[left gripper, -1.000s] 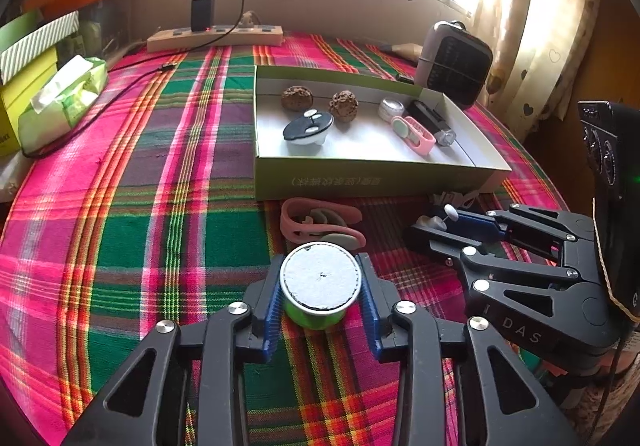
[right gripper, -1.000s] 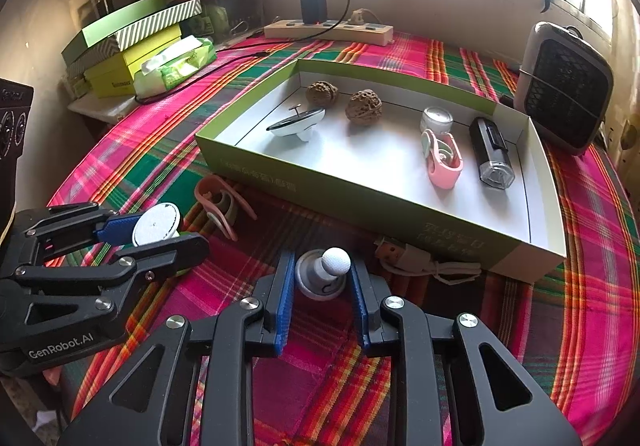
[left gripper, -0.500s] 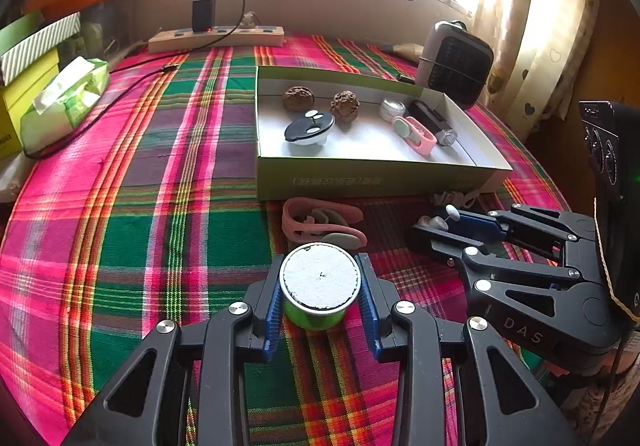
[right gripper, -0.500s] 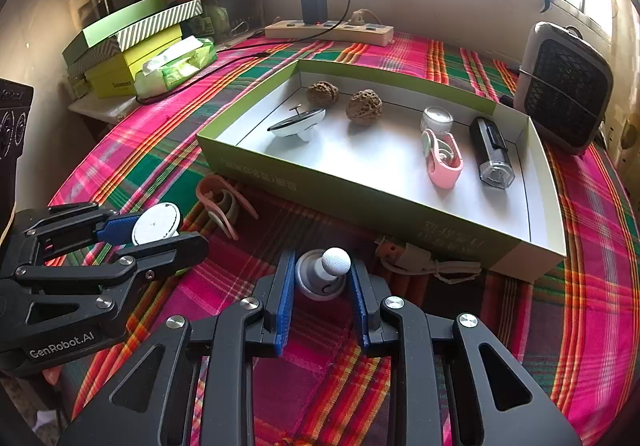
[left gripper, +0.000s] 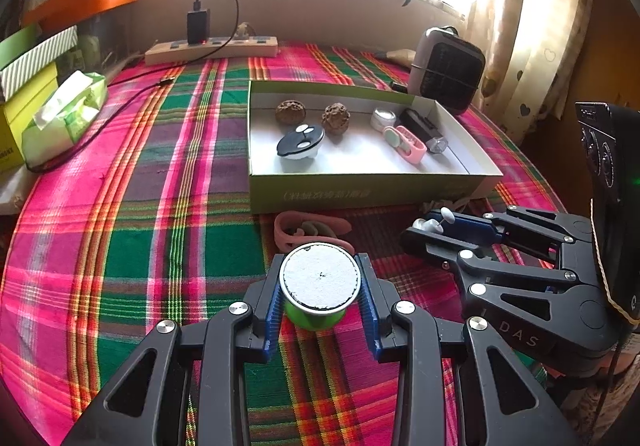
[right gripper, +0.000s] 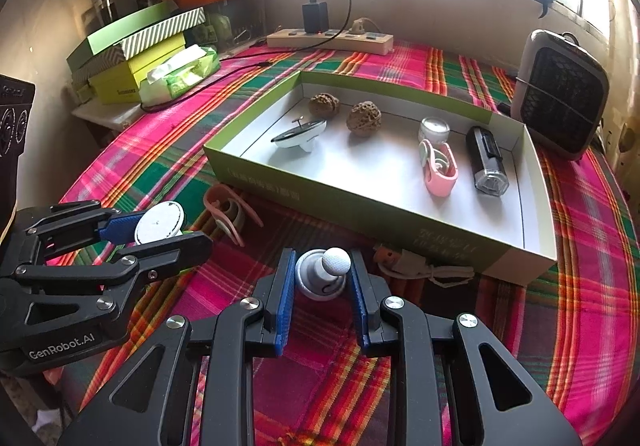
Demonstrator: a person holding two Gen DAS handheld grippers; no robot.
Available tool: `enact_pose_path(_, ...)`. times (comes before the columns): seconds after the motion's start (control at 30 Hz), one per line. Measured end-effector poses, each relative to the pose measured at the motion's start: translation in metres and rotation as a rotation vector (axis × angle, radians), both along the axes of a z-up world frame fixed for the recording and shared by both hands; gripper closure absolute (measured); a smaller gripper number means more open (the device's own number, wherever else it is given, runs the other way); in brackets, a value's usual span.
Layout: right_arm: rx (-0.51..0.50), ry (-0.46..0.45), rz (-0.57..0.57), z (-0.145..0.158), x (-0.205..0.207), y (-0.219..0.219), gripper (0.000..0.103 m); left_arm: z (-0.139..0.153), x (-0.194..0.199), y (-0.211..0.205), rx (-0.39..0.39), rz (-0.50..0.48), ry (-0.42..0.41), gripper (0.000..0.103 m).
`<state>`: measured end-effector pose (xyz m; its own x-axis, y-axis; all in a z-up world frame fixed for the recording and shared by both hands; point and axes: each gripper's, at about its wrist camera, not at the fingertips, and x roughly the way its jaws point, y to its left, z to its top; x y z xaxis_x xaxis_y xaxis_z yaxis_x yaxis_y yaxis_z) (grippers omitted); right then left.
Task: Organize objects
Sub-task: 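Carry the green container in the left tool and knob stand in the right into the box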
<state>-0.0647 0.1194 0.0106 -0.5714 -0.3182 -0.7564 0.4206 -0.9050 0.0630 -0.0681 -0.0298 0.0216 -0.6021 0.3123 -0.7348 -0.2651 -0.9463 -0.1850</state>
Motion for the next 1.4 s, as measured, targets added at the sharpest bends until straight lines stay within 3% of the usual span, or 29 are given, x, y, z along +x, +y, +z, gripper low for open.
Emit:
enact_pose_path(0.6,-0.036,0.046,-0.02,0.021,-0.002,0.014,0.077,0.02,-0.004,0.008,-0.007,-0.011,0.047,0.072)
enact_pose_path(1.4,-0.034,0.071,-0.078,0.032,-0.032,0.04,0.077,0.037,-0.043,0.026,-0.001,-0.043,0.088,0.072)
